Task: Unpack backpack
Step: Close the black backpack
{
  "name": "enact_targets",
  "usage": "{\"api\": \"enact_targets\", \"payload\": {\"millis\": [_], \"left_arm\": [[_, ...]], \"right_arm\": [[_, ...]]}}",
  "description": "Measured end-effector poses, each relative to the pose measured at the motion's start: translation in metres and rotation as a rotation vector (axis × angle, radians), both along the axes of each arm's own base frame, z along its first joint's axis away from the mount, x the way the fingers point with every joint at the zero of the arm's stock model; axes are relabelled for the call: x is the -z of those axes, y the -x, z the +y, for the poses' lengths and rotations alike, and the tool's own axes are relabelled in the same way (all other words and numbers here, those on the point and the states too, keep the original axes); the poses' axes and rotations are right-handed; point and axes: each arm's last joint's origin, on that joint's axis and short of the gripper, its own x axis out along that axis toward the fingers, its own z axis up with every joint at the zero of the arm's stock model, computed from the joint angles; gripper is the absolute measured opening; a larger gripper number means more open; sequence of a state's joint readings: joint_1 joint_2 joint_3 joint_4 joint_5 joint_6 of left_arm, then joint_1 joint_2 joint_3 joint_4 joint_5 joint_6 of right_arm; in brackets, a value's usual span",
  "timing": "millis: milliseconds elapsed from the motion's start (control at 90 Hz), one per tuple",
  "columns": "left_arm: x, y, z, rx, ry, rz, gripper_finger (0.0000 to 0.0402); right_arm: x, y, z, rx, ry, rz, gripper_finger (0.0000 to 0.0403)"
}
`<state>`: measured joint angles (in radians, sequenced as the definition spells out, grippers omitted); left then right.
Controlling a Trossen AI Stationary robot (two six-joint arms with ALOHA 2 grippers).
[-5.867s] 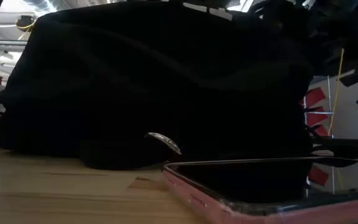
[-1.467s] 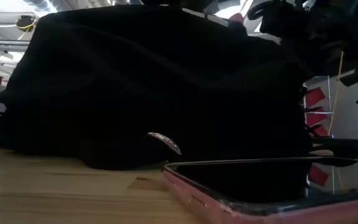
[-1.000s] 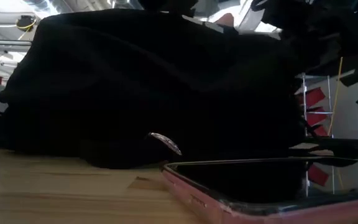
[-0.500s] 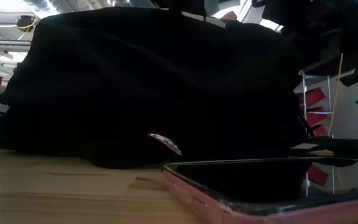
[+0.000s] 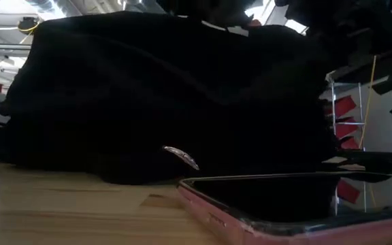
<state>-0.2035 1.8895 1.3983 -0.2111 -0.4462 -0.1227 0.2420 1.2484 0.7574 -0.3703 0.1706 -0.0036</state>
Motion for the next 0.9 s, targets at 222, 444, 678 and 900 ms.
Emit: {"api": "enact_targets", "payload": {"millis": [222, 444, 678, 900], "left_arm": [[-0.012, -0.009, 0.000, 0.070, 0.026, -0.135, 0.0256], [-0.012, -0.010, -0.002, 0.121, 0.040, -0.138, 0.0256], [-0.013, -0.010, -0.001, 0.116, 0.006, -0.140, 0.0162], [-0.013, -0.010, -0.003, 0.150, 0.012, -0.134, 0.0013]], "right_arm": [[0.000, 0.000, 0.000, -0.004, -0.004, 0.000, 0.0016], [0.000, 0.000, 0.000, -0.006, -0.003, 0.006, 0.0016], [0.000, 0.001, 0.000, -0.006, -0.003, 0.007, 0.0016], [0.001, 0.002, 0.000, -0.006, 0.001, 0.022, 0.0016]]}}
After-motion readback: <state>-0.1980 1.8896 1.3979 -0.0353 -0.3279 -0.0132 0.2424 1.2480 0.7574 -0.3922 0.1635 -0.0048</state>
